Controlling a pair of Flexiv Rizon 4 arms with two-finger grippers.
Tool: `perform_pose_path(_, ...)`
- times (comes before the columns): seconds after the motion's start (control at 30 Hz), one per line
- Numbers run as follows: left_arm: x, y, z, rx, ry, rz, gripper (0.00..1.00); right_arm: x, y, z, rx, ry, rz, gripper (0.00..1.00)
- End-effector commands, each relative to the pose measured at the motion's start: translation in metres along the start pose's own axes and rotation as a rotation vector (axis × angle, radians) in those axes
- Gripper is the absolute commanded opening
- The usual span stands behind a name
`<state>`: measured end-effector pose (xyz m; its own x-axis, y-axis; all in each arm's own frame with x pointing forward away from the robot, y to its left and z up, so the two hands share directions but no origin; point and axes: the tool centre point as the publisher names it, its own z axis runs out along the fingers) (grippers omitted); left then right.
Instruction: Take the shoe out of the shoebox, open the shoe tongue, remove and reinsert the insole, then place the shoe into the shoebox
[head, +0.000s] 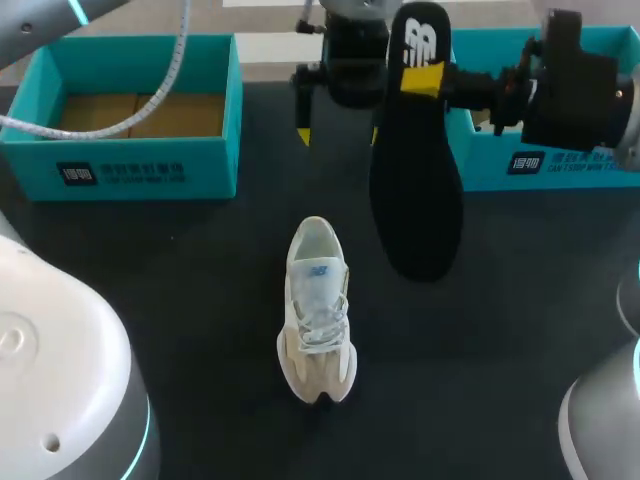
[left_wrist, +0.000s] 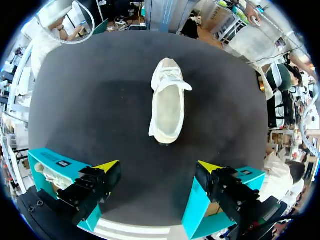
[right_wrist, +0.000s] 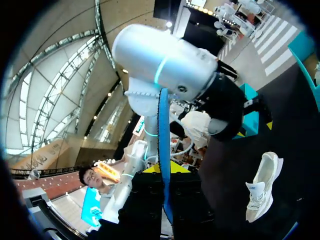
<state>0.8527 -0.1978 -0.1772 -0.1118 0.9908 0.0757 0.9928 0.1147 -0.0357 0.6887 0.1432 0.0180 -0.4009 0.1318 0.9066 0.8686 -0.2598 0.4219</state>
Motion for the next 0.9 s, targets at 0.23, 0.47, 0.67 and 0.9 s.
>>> perform_pose_path(0.23,0.034,-0.016,-0.025,-0.046,-0.447,-0.019,1.00,-0.046,0.033,-0.017,-0.015,-0.045,0.090,0.00)
perform_pose_path(0.47,0.050,-0.016,-0.036,-0.022,-0.570,0.048,1.00,-0.077,0.056,-0.020,-0.076,-0.199,0.213,0.00)
perform_pose_path(0.67,0.050,-0.015,-0.037,0.016,-0.562,0.144,1.00,-0.077,0.056,-0.020,-0.076,-0.199,0.213,0.00)
perform_pose_path(0.9,0.050,-0.015,-0.037,0.016,-0.562,0.144,1.00,-0.077,0.056,-0.020,-0.076,-0.199,0.213,0.00)
